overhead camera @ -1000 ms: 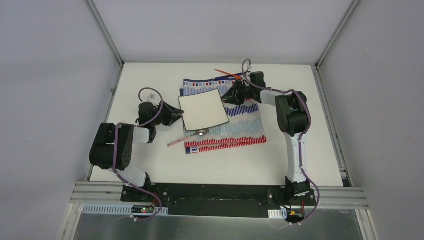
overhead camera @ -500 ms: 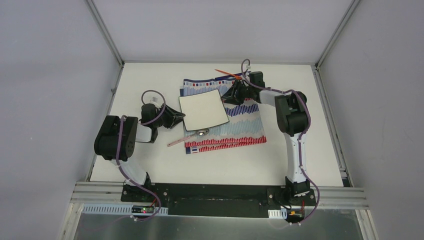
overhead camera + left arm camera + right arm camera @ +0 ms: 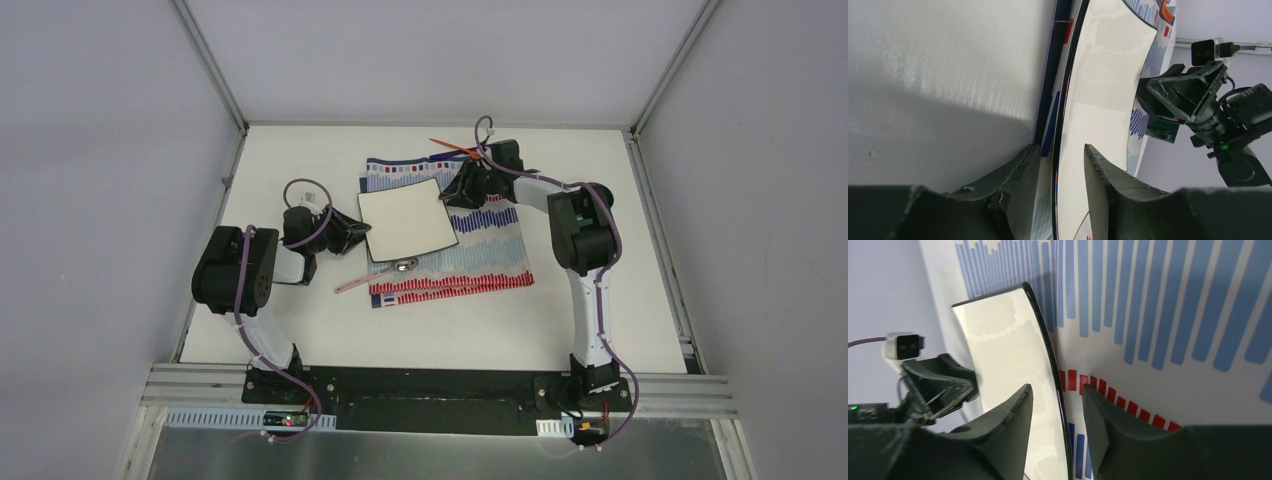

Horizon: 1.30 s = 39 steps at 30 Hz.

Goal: Set the dinner table for one person
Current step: Pick up the plate from the napkin.

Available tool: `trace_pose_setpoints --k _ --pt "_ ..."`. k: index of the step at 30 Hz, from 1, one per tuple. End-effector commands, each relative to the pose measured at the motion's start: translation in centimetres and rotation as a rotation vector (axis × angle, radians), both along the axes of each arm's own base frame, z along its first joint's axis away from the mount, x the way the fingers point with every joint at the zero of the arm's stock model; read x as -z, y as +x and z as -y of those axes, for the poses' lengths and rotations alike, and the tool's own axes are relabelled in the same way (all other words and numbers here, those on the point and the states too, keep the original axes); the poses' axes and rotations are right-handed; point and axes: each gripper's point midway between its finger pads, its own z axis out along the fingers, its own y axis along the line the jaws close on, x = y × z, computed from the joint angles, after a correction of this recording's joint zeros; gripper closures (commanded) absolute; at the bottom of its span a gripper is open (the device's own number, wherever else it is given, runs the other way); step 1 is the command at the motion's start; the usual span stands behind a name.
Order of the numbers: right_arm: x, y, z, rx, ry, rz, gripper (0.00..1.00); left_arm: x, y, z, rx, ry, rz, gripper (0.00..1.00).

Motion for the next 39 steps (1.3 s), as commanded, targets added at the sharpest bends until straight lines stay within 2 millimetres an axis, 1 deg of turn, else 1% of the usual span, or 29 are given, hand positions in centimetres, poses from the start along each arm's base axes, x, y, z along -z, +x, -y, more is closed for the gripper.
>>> trace_pose_setpoints --k 1,5,8,13,16,20,23,26,29,31,32,36,39 --pt "0.8 -2.2 3.1 0.029 -0.268 -0.007 0.55 -2.0 0.8 0.0 0.005 0.016 0.086 0.61" --pt "-2.2 -2.3 3.1 0.03 -0.267 0.017 0.55 -2.0 0.9 0.1 0.01 0.006 0.087 0.61" --pt "-2.3 -2.5 2.8 0.014 -0.258 0.001 0.55 -1.9 0.9 0.2 0.013 0.001 0.087 0.61" --pt "-0.1 -2.7 1.8 -0.001 -0.237 -0.053 0.55 -1.9 0.8 0.2 0.015 0.005 0.09 0.62" --pt "1.6 -2.7 1.2 -0.004 -0.215 -0.081 0.55 -1.9 0.9 0.2 0.019 0.005 0.092 0.62" --pt "4.3 -2.8 0.9 0.006 -0.2 -0.118 0.55 -2.0 1.0 0.3 0.021 0.001 0.094 0.62" --pt "5.7 -3.2 0.3 0.016 -0.136 -0.129 0.56 -2.0 1.0 0.3 0.025 0.001 0.097 0.62" --pt "6.5 -3.3 -0.4 0.021 -0.076 -0.135 0.57 -2.0 1.1 0.3 0.025 0.0 0.099 0.63" --pt "7.2 -3.6 -0.8 0.023 -0.05 -0.161 0.63 -2.1 1.1 0.4 0.025 -0.002 0.099 0.65" --pt "7.3 -3.5 -0.9 0.025 -0.039 -0.16 0.69 -2.2 1.1 0.4 0.026 -0.005 0.102 0.67" --pt "7.4 -3.5 -0.9 0.024 -0.038 -0.161 0.73 -2.2 1.2 0.4 0.025 -0.006 0.101 0.68" --pt "7.5 -3.7 -1.1 0.021 -0.039 -0.164 0.99 -2.3 1.2 0.5 0.027 -0.008 0.106 0.72" --pt "7.6 -3.8 -1.0 0.022 -0.042 -0.164 1.0 -2.5 1.2 0.6 0.032 -0.008 0.112 0.76"
